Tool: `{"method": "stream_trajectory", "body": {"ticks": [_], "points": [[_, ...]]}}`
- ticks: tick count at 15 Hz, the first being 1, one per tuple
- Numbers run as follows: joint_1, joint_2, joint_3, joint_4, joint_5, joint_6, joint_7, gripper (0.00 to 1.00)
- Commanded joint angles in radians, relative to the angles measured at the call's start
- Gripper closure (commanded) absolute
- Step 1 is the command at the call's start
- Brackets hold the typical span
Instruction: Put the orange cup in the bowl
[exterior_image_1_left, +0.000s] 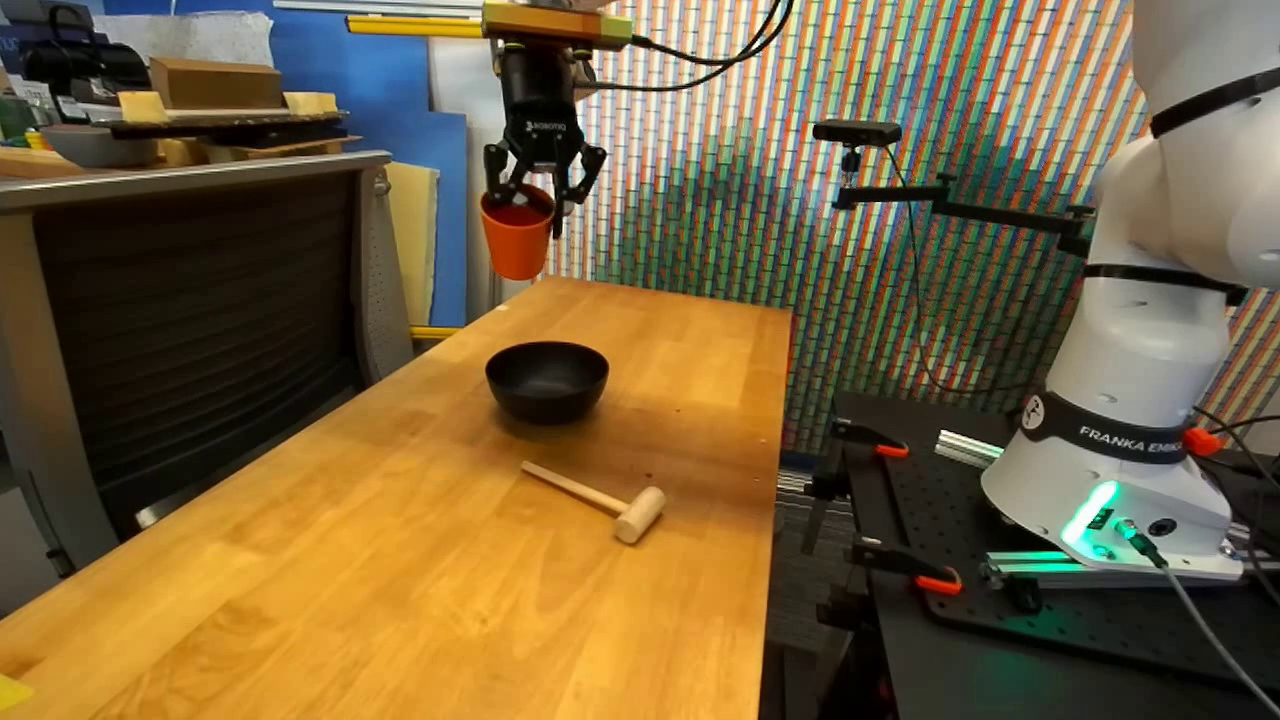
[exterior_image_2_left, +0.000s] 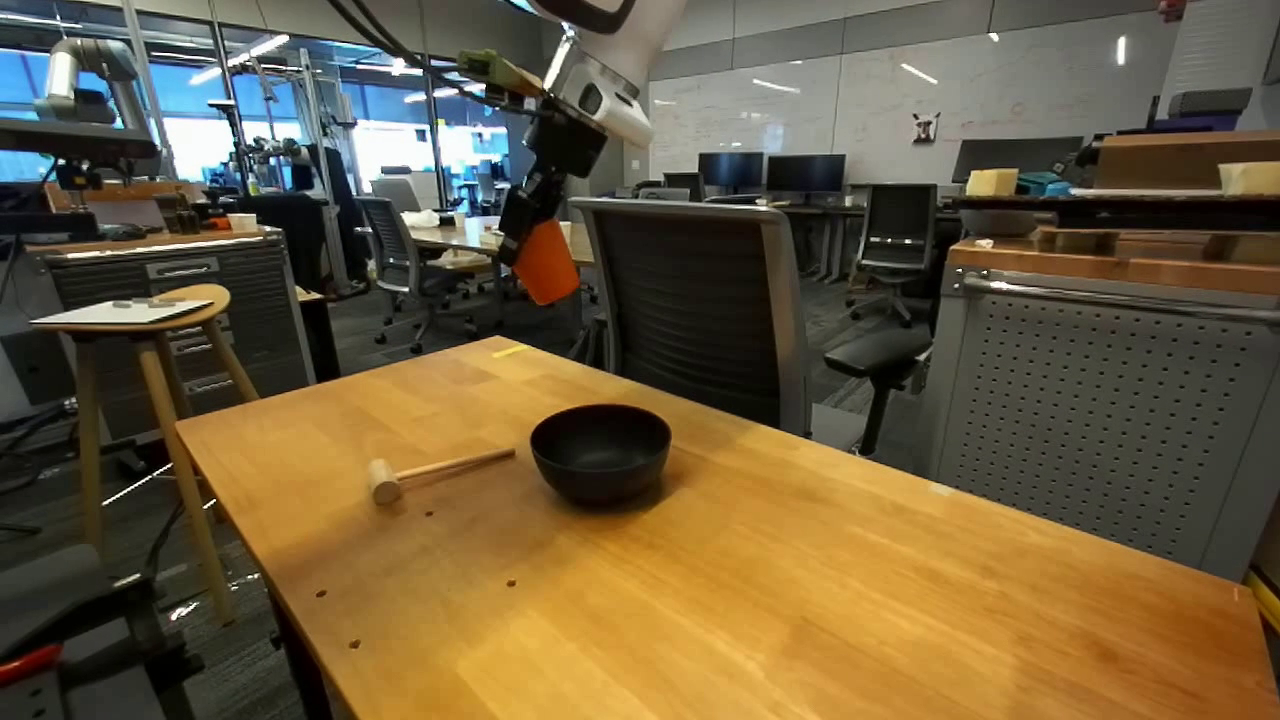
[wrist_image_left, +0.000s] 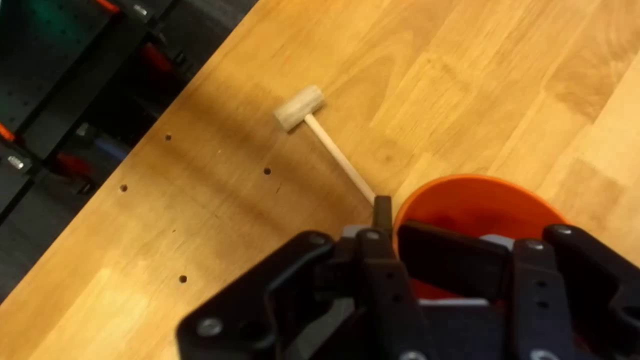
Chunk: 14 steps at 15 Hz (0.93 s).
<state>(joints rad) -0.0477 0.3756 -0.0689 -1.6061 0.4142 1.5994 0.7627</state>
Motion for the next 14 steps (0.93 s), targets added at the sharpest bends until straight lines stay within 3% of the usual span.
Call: {"method": "stream_trajectory", "body": {"ticks": [1, 10, 14], "points": [[-0.060, 0.079, -0.007, 0.009, 0.160, 0.023, 0.006, 0.96], [-0.182, 0.190, -0.059, -0.071, 0.350, 0.144, -0.034, 0.96], [-0.199, 0.241, -0.060, -0.112, 0.409, 0.154, -0.076, 0.96]]}}
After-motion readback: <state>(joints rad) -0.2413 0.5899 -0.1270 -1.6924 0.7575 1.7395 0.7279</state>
